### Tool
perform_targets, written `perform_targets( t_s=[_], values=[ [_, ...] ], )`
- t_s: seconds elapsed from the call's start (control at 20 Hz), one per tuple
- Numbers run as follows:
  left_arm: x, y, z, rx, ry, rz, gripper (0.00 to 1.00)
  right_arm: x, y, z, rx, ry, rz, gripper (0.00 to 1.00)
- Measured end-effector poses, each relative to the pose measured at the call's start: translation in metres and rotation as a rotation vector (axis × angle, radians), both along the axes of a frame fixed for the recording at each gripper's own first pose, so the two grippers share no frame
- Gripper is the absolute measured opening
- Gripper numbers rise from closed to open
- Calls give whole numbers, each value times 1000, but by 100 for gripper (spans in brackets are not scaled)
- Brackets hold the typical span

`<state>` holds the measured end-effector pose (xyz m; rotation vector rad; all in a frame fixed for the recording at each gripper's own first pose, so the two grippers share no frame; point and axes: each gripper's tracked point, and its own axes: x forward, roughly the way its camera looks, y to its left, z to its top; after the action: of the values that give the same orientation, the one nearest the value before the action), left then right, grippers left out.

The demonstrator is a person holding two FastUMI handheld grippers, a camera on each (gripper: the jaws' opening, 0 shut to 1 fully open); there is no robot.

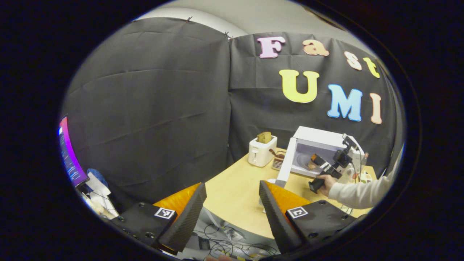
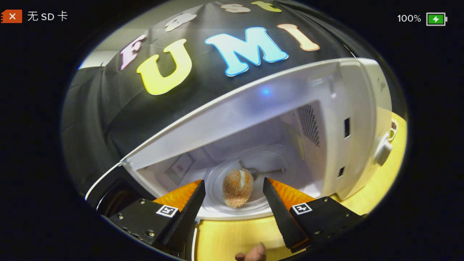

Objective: Open the microwave oven with the left hand, put the food in, and close the microwave oven.

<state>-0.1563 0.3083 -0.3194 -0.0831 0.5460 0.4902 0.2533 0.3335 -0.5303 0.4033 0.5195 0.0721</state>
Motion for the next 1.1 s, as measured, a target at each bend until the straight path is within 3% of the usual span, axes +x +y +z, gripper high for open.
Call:
perform_targets(
  t_s=[0.2, 0.5, 0.8, 0.9, 1.1],
  values=[
    [20, 20, -34, -21, -34, -53, 97, -75, -16, 39, -25, 40, 96, 98],
    [70, 55, -129, -10, 14, -231, 96, -208, -37, 113, -82, 69, 212, 98],
    [126, 22, -212, -110, 36, -438, 96, -283, -76, 150, -113, 91, 144, 98],
    [136, 16, -230, -107, 69, -471, 96, -295, -93, 160, -137, 83, 118, 98],
    [152, -6, -223, -128, 22, -507, 94, -307, -129, 173, -155, 91, 41, 98]
  ],
)
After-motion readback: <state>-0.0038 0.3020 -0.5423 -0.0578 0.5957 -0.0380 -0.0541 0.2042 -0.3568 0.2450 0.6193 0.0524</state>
